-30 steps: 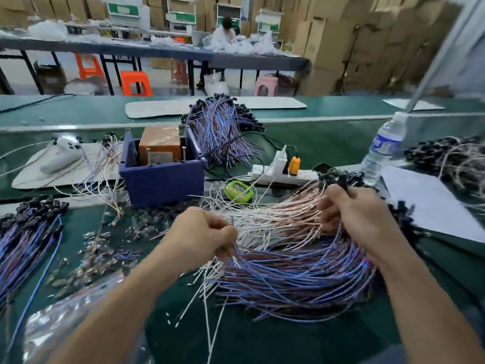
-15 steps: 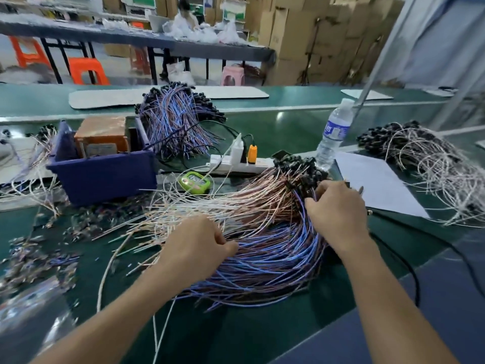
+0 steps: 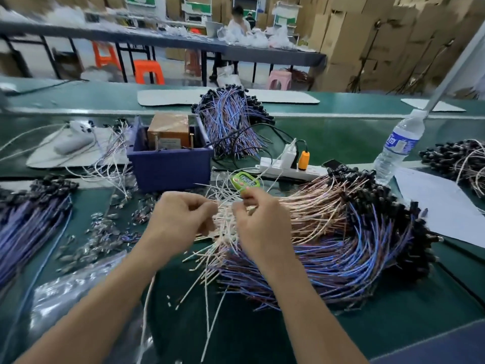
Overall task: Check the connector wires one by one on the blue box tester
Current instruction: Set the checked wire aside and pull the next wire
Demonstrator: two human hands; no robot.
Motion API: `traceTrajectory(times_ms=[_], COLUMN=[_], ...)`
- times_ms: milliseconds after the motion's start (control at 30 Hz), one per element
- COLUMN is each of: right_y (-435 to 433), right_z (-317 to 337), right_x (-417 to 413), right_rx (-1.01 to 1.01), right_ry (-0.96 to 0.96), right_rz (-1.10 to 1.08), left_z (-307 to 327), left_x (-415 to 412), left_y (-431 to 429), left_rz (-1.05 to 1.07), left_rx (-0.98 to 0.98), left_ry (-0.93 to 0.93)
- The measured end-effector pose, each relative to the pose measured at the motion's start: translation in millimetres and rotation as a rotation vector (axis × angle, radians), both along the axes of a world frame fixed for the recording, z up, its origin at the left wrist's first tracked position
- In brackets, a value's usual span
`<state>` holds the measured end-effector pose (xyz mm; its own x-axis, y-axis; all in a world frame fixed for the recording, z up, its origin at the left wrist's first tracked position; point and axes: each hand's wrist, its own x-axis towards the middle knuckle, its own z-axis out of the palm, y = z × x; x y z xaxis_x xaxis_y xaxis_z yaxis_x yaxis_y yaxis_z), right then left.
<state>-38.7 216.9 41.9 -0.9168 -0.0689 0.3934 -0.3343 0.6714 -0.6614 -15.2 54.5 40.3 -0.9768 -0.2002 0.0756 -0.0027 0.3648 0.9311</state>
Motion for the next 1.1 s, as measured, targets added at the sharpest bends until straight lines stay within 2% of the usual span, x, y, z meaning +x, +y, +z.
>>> traceTrajectory(times_ms=[67,167,267,367,433,500,533,600,700,767,833,933,1100], right_y=[-33,-79,-119,-154,-178,-198,-209,-232,-266,-284,-297,-314,-338], right_z=[-5,-6,-3,2,5,6,6,2,-7,-14,-20,-25,-26], right_x=[-1,1,6,7,4,1,0,-2,-9,-16,-20,-27,-36], right_rx=[-0.051,-0.140,-0.207,-0.234,-0.219,-0.179,-0.150,-0.049,0.085,0.110,0.104,0.112,0.286], right_ry=[-0.039,-0.133,-0.230,-0.283,-0.322,-0.367,-0.387,-0.421,-0.458,-0.476,-0.495,-0.482,-0.499], right_rz=[0.100,0.227,0.325,0.415,0.469,0.496,0.511,0.537,0.553,0.539,0.523,0.469,0.454], left_z=[-1,-6,-8,-13,-13,-11,-11,-12,-27,-38,-49,-61,-67], left_x=[5,16,29,35,42,50,54,59,58,54,48,41,38], left_y=[-19,-51,-87,-123,-147,-163,-170,-179,-183,-187,-198,-210,-214], left_rz=[-0.008,0.122,0.273,0.551,0.766,0.836,0.828,0.810,0.895,0.898,0.804,0.680,0.664], left_rx=[0.181,0.224,0.269,0.101,0.112,0.116,0.034,-0.145,-0.448,-0.686,-0.810,-0.873,-0.784], left_ry=[0.047,0.128,0.121,0.133,0.246,0.311,0.307,0.270,0.183,0.059,-0.110,-0.330,-0.364])
